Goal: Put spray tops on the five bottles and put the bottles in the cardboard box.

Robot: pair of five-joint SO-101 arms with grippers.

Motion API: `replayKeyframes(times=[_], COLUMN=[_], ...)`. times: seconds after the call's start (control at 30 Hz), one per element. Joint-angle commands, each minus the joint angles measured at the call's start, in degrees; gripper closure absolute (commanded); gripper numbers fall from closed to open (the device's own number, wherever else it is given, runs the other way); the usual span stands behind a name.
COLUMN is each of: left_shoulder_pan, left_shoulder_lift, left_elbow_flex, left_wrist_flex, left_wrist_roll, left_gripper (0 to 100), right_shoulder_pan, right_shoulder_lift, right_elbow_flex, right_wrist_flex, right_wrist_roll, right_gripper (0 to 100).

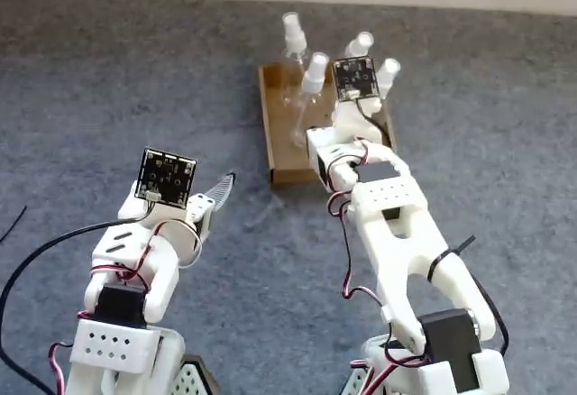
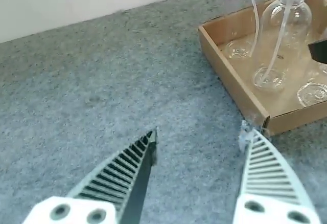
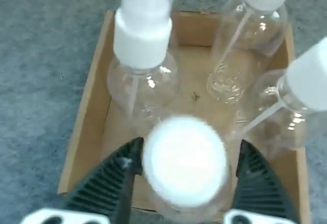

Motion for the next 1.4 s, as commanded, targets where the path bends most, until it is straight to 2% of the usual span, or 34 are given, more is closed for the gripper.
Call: replayKeyframes(times=[0.0, 0.23, 0.43, 0.63, 0.97, 1.13, 1.37], left_shoulder_pan=[1.01, 1.01, 1.01, 1.01, 0.92, 0.92, 0.92], left_shoulder_lift=[0.13, 0.13, 0.13, 0.13, 0.13, 0.13, 0.13], left_elbow_flex=[-0.57, -0.48, -0.48, -0.4, -0.31, -0.31, -0.31], left_wrist_flex=[-1.32, -1.32, -1.32, -1.32, -1.41, -1.41, -1.41], left_wrist_roll=[0.35, 0.35, 0.35, 0.35, 0.26, 0.26, 0.26], left_gripper=[75, 75, 75, 75, 75, 75, 75], right_shoulder_pan=[-0.57, -0.57, -0.57, -0.57, -0.84, -0.92, -0.57], right_shoulder_lift=[-2.07, -2.15, -2.15, -2.24, -3.12, -11.3, -23.52], right_elbow_flex=[-2.51, -2.51, -2.51, -2.95, -2.95, -1.63, 11.65], right_wrist_flex=[-1.19, -1.19, -0.75, 4.53, 6.11, 9.54, 10.15], right_wrist_roll=[-0.18, -0.44, -0.44, -0.44, -0.53, -0.53, -0.18], right_gripper=[77.9, 77.2, 68.0, 67.6, 67.8, 76.3, 85.2])
